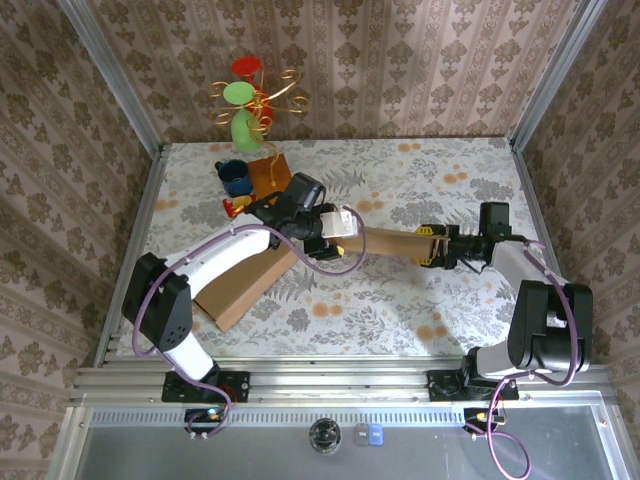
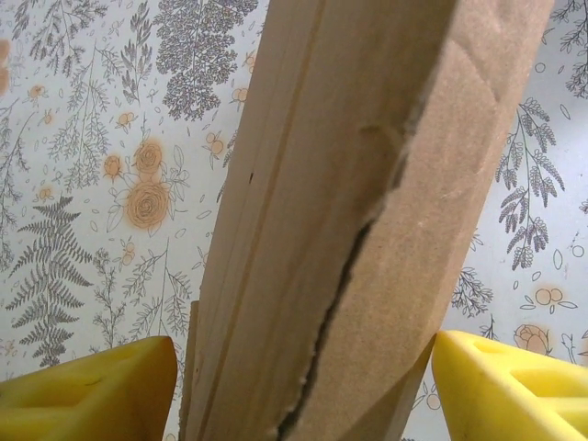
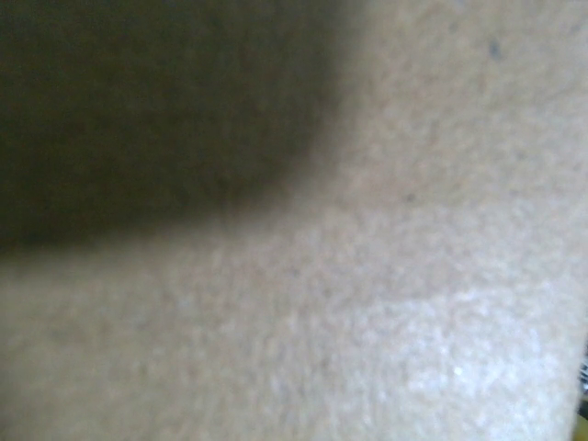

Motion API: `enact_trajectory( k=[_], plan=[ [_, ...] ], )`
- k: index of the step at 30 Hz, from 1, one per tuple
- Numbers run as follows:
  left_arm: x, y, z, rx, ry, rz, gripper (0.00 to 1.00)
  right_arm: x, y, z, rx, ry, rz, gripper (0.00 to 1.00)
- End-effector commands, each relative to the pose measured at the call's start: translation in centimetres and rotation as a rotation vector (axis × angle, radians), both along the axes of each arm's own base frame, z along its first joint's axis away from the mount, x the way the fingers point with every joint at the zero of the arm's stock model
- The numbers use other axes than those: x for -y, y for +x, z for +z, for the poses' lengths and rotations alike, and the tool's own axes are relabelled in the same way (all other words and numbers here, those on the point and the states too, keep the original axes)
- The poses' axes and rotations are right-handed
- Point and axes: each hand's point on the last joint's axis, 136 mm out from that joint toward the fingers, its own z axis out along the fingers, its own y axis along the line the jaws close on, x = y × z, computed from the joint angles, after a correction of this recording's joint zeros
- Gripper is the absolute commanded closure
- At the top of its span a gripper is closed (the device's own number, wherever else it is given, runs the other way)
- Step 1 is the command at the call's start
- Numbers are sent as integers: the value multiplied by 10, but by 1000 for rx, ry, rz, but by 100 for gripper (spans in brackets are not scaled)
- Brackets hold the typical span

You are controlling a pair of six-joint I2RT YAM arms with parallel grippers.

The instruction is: Fold the paper box

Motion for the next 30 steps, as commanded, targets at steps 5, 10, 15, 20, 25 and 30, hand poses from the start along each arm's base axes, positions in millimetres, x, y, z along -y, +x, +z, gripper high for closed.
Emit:
enact_trajectory(
  k=[5,10,15,20,25,30],
  plan=[
    [4,-2,1,-7,29,-76,26,-7,-12,-24,-140,131,-82,56],
    [5,-3,1,-49,24,-118,26,-5,-6,-39,-175,167,-123,56],
    [5,-1,-4,-96,19,-135,25,-1,0,-51,-197,174,-123,56],
    [7,8,-10,-112,18,-130,25,5,6,-61,-224,175,-128,51],
    [9,17,-18,-120,21,-123,26,13,18,-64,-233,188,-147,46],
    [11,28,-25,-131,16,-103,28,18,25,-69,-242,196,-158,39]
  ],
)
